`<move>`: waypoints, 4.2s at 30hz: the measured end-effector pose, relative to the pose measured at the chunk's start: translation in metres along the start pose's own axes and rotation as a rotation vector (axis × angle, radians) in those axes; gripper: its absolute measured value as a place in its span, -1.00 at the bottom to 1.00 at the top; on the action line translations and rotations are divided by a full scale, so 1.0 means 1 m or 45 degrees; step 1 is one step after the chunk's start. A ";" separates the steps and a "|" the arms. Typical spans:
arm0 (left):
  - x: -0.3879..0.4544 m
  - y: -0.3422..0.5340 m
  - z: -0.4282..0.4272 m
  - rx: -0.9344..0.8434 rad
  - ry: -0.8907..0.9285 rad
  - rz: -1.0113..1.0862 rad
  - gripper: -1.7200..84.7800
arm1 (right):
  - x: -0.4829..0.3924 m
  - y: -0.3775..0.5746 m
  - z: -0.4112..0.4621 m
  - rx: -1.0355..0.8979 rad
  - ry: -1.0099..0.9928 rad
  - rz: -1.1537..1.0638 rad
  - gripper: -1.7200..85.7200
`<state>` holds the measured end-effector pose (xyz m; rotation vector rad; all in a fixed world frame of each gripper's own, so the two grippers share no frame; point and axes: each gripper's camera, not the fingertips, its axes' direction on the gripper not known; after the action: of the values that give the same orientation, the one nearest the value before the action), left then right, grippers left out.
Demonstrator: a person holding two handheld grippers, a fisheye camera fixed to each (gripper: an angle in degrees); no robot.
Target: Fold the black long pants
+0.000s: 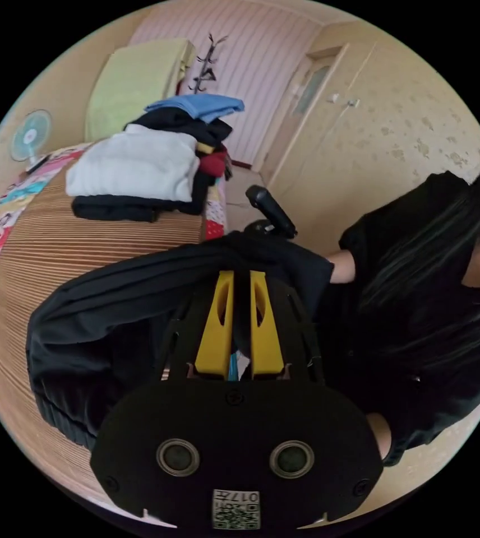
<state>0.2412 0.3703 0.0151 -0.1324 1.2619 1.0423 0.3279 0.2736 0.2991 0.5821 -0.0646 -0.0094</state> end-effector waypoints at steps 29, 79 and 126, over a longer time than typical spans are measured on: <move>-0.183 0.112 -0.125 0.673 0.299 -1.354 -0.76 | 0.034 -0.159 -0.045 -0.076 -0.547 0.075 -0.60; -0.178 0.188 -0.326 1.155 -0.061 -1.658 -0.72 | -0.104 -0.258 0.164 -0.322 -0.230 -0.270 -0.49; -0.173 0.172 -0.277 1.071 -0.129 -1.297 -0.71 | -0.160 -0.102 0.012 -0.308 -0.160 -0.548 -0.92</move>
<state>-0.0649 0.2014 0.1335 -0.0525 1.2090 -0.3702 0.1685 0.1865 0.2439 0.3442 -0.0582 -0.4667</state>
